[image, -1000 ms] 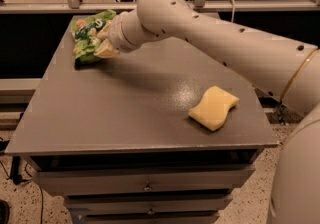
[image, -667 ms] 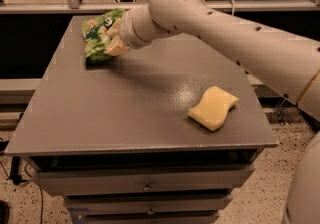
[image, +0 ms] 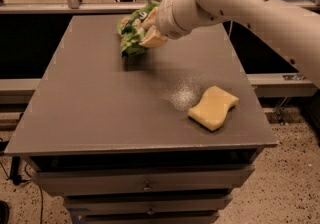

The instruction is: Move green rice chip bag near sponge

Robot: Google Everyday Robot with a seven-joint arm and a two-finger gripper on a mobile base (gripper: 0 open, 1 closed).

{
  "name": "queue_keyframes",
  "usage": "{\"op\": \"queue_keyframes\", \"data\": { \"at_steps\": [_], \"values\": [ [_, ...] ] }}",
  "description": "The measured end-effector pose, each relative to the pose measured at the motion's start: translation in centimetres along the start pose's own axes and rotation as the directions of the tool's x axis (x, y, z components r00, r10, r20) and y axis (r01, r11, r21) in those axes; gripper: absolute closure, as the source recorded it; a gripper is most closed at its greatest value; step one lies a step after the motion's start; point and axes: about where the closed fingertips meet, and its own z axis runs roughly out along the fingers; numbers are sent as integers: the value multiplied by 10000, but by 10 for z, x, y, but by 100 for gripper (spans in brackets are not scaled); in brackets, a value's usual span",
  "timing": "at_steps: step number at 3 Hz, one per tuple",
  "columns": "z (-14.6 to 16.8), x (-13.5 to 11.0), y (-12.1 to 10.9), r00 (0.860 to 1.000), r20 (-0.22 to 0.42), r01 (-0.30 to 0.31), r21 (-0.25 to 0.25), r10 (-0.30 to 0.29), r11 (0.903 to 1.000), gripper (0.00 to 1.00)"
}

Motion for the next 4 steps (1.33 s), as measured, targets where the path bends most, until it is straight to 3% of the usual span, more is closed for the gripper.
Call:
{"op": "queue_keyframes", "data": {
  "at_steps": [2,4],
  "values": [
    [-85,53,12,9905,-1266,-515,187,534,9985,100],
    [-152,108,47,9696,-2221,-1118,-301,1024,9933,100]
  ]
}}
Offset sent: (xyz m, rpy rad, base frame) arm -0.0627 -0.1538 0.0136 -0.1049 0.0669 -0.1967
